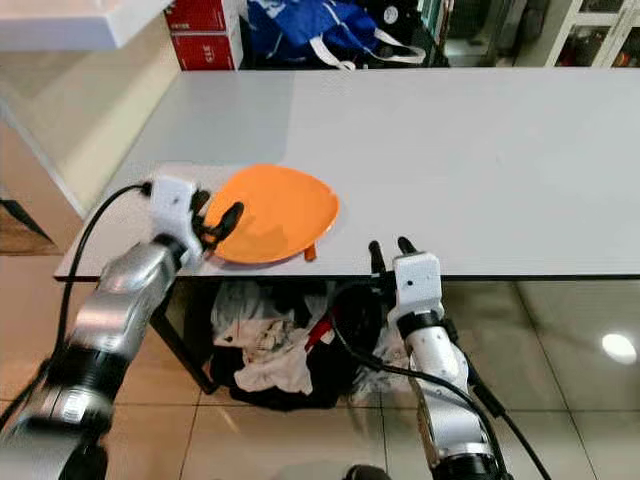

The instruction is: Setting the table

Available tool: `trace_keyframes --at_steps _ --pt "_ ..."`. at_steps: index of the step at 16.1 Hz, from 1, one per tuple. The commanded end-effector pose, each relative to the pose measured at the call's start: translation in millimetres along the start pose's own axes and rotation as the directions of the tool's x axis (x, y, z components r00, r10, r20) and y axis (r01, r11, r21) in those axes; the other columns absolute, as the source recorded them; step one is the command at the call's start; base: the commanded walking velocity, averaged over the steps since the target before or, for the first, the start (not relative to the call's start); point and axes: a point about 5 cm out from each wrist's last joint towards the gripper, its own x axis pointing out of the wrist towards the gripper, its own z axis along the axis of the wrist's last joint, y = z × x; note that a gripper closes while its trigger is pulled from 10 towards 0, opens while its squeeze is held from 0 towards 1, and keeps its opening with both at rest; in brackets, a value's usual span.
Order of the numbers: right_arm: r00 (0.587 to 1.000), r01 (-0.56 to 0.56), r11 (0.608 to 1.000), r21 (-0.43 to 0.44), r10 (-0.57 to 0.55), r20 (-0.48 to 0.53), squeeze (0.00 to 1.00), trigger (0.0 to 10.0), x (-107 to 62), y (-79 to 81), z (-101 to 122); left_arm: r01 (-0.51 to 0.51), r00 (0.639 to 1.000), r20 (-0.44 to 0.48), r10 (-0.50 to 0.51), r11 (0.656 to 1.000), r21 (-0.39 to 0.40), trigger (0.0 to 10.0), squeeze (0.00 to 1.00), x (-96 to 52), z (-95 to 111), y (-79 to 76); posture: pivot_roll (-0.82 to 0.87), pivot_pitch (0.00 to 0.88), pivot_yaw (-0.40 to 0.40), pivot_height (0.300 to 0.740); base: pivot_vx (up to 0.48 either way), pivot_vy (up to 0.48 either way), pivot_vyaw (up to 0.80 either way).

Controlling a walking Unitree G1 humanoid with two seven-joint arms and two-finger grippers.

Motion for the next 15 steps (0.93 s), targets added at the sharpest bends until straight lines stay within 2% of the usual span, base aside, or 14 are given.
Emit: trace_keyframes --at_steps 1,2,4,7,10,13,15 --pt "1.0 -0.008 1.0 -0.007 0.008 0.01 0.0 10.0 -1.5 2.7 3.0 0.032 0.999 -0.012 -0.031 0.999 0.02 10.0 0.0 10.4 5.2 -6.6 -0.22 0.0 0.092 0.74 0.0 0.0 0.0" --pt "1.0 -0.007 1.0 -0.007 0.007 0.01 0.0 10.0 -3.3 2.9 2.9 0.045 0.999 -0.021 -0.044 0.999 0.025 10.0 0.0 16.3 8.0 -10.0 -0.23 0.0 0.099 0.74 0.0 0.0 0.0" --pt "1.0 0.013 1.0 -0.007 -0.013 0.005 0.0 10.0 -8.5 0.7 2.8 0.048 0.997 -0.061 -0.049 0.999 -0.024 10.0 0.0 26.1 10.4 -14.4 -0.25 0.0 0.114 0.74 0.0 0.0 0.0" --pt "0.999 0.03 0.999 -0.029 -0.03 -0.011 0.0 10.0 -22.9 -7.3 3.3 0.058 0.984 -0.158 -0.084 0.985 -0.162 10.0 0.0 41.4 5.1 -26.6 -0.32 0.023 0.116 0.74 0.0 0.0 0.0" --pt "0.998 0.043 0.998 -0.05 -0.045 -0.039 0.0 10.0 -37.1 -15.2 2.7 0.004 0.973 -0.228 -0.046 0.983 -0.184 10.0 0.0 44.8 -3.4 -31.3 -0.35 0.049 0.111 0.74 0.0 0.0 0.0" --pt "0.997 0.048 0.997 -0.063 -0.052 -0.058 0.0 10.0 -45.6 -20.5 3.7 -0.045 0.954 -0.3 0.001 0.989 -0.142 10.0 0.0 45.2 -9.6 -31.2 -0.36 0.065 0.104 0.74 0.0 0.0 0.0" --pt "0.997 0.045 0.997 -0.066 -0.05 -0.065 0.0 10.0 -48.1 -20.7 4.5 -0.074 0.947 -0.321 0.023 0.986 -0.147 10.0 0.0 44.6 -11.5 -28.8 -0.36 0.068 0.101 0.74 0.0 0.0 0.0"
